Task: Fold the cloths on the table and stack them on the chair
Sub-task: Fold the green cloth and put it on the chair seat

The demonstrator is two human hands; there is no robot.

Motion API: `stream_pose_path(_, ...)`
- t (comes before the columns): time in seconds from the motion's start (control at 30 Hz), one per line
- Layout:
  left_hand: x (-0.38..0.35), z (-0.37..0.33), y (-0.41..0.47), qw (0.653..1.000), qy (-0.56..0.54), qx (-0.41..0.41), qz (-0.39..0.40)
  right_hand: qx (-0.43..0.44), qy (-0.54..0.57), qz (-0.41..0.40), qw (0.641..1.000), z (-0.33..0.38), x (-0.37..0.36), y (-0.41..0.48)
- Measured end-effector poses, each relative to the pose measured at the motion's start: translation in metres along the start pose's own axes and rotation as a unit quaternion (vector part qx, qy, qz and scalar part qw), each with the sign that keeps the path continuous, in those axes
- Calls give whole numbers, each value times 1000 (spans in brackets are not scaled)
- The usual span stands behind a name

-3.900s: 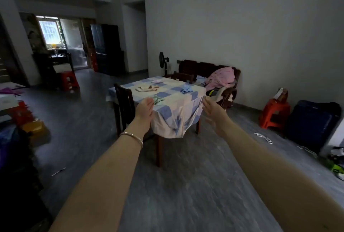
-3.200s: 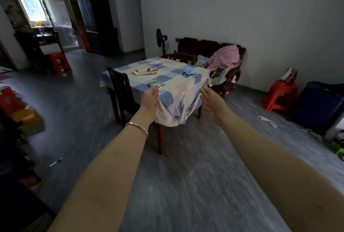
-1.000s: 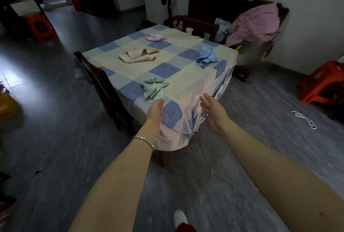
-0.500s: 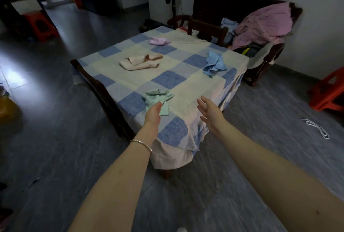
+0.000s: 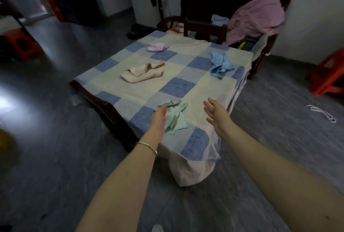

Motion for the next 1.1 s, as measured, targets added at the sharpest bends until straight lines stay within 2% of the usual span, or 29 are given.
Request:
stream_pose_path(0.2, 24, -21, 32, 997, 25, 18, 69, 13, 43, -47, 998, -9, -36, 9)
stream_pose_path(0.3, 31, -31, 37, 992, 70, -2, 104, 21, 59, -68, 996, -16, -48, 11)
stream_pose_path(0.37, 38, -29, 46, 992, 47, 11, 119, 19, 66, -82, 994, -21, -56, 13)
stream_pose_path(0.43, 43, -30, 53, 991, 22, 29, 127, 18, 73, -93, 993, -23, -58, 14)
stream_pose_path(0.63, 57, -33, 94, 990, 53, 17, 131, 23, 103, -121, 987, -22, -68, 28)
stream_pose_path(0.8, 50, -33, 130, 988, 26, 14, 152, 23, 113, -137, 984, -14, -73, 46)
stream_pose_path(1.1, 33, -38, 208, 983, 60, 24, 172, 29, 150, -198, 968, 13, -63, 100)
Point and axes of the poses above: each hand's wrist, its own y-axis towards the middle knuckle, its own x-axis out of the back of the hand, z = x × y, the point moved 7 cm from there along y, towards the middle knuckle, and after that the axes turned 12 degrees about -x, right-handed, at the moved point
